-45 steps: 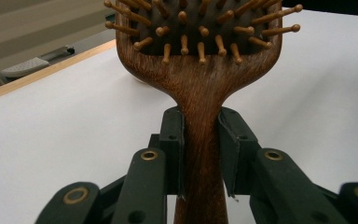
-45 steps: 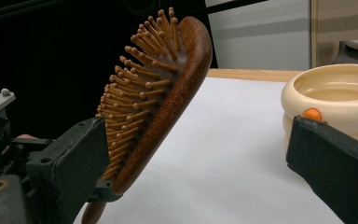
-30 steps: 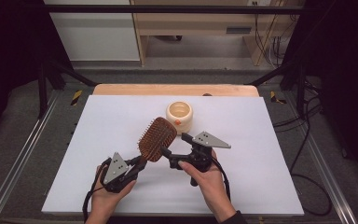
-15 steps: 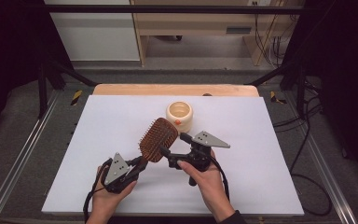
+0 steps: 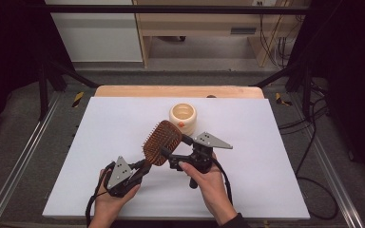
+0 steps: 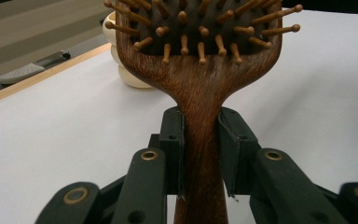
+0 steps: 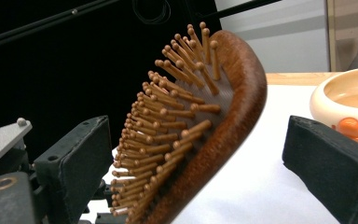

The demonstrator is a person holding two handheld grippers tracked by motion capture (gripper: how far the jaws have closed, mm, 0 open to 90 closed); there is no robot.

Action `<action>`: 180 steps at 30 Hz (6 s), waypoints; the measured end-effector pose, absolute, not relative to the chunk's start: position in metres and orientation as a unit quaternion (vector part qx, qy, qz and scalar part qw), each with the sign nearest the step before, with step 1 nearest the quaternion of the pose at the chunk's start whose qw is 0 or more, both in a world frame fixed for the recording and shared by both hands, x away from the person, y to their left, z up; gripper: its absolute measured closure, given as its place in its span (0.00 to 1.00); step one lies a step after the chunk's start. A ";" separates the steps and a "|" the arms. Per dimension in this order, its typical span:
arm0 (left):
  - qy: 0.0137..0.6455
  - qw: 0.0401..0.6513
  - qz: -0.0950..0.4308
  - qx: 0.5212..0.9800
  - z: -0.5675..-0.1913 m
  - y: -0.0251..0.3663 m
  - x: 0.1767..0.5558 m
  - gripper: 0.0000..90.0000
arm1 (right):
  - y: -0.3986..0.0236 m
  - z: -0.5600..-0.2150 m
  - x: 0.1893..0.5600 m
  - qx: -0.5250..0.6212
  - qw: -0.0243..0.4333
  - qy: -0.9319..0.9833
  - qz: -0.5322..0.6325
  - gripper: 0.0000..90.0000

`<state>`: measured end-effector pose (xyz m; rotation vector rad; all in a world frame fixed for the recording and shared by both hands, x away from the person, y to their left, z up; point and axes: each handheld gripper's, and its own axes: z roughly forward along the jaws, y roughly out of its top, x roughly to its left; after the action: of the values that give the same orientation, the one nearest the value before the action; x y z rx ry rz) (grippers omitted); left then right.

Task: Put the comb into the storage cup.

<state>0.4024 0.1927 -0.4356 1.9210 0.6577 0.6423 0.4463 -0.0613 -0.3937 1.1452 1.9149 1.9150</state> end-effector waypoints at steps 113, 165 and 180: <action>0.428 0.541 0.343 0.638 -0.441 0.270 0.414 0.04 | -0.051 -0.305 0.529 0.411 0.124 0.601 0.674 0.57; 0.431 0.551 0.335 0.632 -0.443 0.273 0.417 0.04 | -0.056 -0.278 0.594 0.439 0.161 0.575 0.671 0.57; 0.430 0.549 0.338 0.632 -0.443 0.274 0.417 0.04 | -0.066 -0.270 0.596 0.441 0.171 0.569 0.673 0.57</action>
<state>0.4171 0.2744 -0.4430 1.4971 1.0180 0.8000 0.5959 -0.0658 -0.2700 1.2520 1.6173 1.9102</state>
